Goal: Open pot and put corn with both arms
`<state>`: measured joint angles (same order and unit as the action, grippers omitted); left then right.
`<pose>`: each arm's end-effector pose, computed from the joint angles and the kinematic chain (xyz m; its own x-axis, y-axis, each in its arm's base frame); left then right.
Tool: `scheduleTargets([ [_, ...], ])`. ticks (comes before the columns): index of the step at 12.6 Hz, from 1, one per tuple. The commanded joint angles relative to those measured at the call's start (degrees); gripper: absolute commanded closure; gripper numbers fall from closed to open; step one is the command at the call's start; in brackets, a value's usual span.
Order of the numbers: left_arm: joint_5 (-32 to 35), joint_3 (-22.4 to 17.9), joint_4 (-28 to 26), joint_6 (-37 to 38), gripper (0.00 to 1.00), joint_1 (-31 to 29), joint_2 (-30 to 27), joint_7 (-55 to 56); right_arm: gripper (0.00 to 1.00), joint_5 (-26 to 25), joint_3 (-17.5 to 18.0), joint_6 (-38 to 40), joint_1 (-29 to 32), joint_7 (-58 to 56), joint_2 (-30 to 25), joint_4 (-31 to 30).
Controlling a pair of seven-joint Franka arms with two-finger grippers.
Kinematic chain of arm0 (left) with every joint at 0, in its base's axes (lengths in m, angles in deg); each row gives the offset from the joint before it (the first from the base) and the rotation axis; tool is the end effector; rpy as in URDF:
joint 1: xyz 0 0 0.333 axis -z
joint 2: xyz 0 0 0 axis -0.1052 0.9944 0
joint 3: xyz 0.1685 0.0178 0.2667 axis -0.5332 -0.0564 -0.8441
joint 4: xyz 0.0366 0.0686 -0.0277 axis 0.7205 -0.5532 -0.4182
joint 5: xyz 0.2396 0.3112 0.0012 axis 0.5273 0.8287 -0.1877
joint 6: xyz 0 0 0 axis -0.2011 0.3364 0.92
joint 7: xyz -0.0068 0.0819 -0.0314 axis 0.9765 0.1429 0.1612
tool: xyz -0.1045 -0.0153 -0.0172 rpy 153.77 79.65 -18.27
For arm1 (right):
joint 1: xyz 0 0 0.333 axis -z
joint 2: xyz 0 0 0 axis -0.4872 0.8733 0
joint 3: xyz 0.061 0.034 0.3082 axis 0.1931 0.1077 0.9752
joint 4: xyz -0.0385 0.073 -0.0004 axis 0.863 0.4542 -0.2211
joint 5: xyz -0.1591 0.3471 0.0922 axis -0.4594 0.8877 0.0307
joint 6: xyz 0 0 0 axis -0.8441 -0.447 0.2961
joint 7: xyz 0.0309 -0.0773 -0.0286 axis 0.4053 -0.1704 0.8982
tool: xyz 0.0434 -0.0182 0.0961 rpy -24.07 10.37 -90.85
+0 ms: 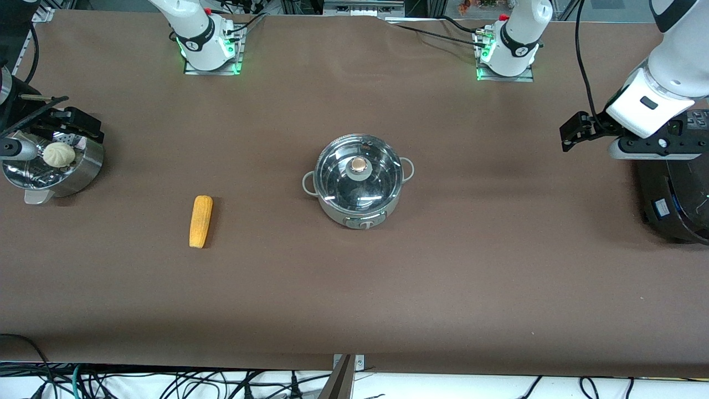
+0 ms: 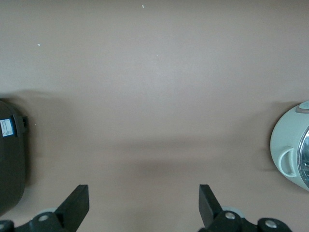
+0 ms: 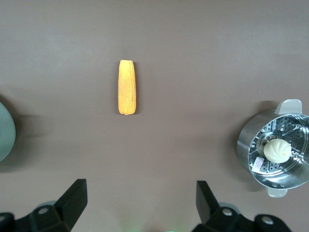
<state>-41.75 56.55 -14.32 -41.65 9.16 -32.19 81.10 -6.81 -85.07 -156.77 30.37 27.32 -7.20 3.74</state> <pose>0.5555 -0.0776 0.5914 0.9999 -0.0161 0.0017 -0.0160 -0.9989 -0.0440 0.5747 0.0170 0.6099 0.9961 -0.0293 -0.0827 -0.0260 -0.9988 0.0407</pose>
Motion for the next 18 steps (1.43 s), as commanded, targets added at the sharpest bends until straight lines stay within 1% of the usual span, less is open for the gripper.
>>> scheduleTargets([
  [1,0.79,-0.29,1.13,1.04,0.0,0.22,-0.15,0.12,0.0,0.42,0.47,0.45,0.63,-0.92,0.66,1.62],
  [18,0.88,-0.2,1.22,3.24,0.0,0.49,0.12,0.2,0.0,0.15,0.47,0.36,0.63,-0.83,0.93,1.79],
])
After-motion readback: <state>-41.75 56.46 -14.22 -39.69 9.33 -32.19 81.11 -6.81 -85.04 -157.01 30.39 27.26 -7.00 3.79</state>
